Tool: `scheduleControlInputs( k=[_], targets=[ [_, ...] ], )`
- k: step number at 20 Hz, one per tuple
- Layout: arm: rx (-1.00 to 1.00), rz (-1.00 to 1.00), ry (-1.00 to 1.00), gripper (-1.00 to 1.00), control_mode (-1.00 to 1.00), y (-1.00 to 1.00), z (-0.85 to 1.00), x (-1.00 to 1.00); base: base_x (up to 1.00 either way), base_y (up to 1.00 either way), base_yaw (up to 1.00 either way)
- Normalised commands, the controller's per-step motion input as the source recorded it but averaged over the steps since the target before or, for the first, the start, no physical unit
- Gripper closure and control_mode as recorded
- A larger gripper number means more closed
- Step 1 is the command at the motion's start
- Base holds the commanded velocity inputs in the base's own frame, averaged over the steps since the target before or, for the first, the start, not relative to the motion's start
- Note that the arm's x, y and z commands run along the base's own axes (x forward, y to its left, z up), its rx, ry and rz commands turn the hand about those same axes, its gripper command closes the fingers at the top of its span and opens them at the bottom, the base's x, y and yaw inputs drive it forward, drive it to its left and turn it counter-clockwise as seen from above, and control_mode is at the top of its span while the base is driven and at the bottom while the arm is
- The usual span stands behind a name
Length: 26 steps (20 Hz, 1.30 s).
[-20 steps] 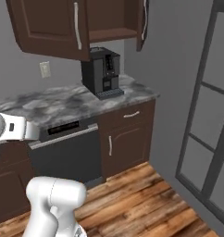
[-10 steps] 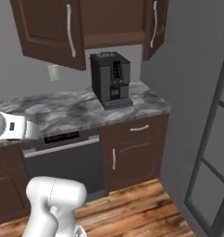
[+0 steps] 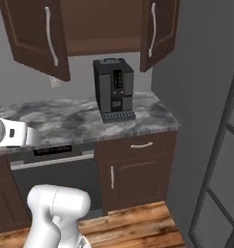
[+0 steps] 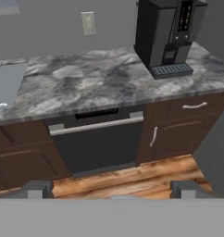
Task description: Close all open cabinet doors.
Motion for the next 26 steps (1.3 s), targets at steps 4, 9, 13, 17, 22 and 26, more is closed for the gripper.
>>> scheduleControlInputs(
  k=[4, 9, 13, 17, 22, 26],
  targets=[
    [0.00, 0.00, 0.00, -1.00, 1.00, 0.00, 0.00, 0.00, 0.54, -0.53, 0.11],
    [0.00, 0.00, 0.00, -1.00, 1.00, 0.00, 0.00, 0.00, 0.43, -0.47, 0.24],
    [0.00, 0.00, 0.00, -1.00, 1.00, 0.00, 0.00, 0.00, 0.37, -0.36, 0.41],
    [0.00, 0.00, 0.00, -1.00, 1.00, 0.00, 0.00, 0.00, 0.37, -0.34, 0.43],
    [0.00, 0.00, 0.00, -1.00, 1.00, 0.00, 0.00, 0.00, 0.37, -0.48, 0.24],
    [0.00, 0.00, 0.00, -1.00, 1.00, 0.00, 0.00, 0.00, 0.49, -0.48, 0.13]
  ],
)
